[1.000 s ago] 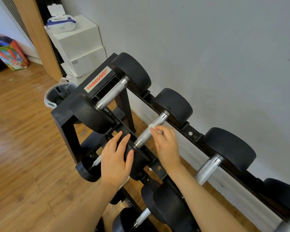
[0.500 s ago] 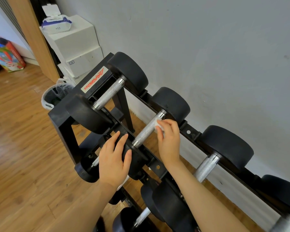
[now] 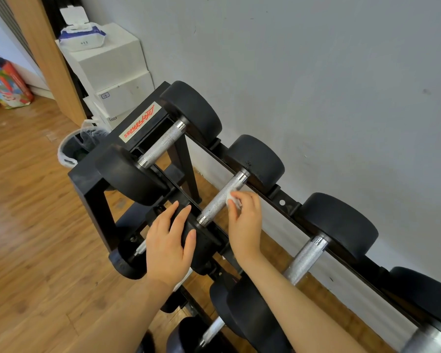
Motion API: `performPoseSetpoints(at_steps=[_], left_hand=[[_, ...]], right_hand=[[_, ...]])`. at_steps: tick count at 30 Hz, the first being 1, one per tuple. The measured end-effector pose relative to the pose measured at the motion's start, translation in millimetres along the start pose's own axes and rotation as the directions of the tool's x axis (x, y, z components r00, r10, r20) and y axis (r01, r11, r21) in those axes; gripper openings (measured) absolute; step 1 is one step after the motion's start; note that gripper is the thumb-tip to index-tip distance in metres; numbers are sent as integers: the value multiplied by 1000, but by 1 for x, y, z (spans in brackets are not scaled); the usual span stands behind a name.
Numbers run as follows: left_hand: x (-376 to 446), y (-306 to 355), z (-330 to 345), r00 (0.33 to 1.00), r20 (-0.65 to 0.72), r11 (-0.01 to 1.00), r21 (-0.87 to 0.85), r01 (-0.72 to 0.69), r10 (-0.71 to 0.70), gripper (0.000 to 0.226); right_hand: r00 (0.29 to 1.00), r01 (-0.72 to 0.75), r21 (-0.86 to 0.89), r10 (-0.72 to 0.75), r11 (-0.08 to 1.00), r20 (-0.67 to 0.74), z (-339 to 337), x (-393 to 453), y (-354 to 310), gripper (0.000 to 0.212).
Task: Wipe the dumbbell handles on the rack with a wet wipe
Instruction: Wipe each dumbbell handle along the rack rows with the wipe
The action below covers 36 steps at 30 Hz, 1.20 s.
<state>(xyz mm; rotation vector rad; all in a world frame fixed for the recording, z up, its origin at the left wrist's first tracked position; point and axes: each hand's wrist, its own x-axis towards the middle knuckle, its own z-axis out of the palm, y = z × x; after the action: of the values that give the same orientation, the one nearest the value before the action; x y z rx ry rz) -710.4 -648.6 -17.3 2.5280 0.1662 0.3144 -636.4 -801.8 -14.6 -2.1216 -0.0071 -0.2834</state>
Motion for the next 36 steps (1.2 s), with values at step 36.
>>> performPoseSetpoints(at_steps=[36], left_hand=[[-5,-13,-7,994,106,1000,-23,-1,4,57]], right_hand=[[951,-123,274,192,954,-243,33,-35,-19,24]])
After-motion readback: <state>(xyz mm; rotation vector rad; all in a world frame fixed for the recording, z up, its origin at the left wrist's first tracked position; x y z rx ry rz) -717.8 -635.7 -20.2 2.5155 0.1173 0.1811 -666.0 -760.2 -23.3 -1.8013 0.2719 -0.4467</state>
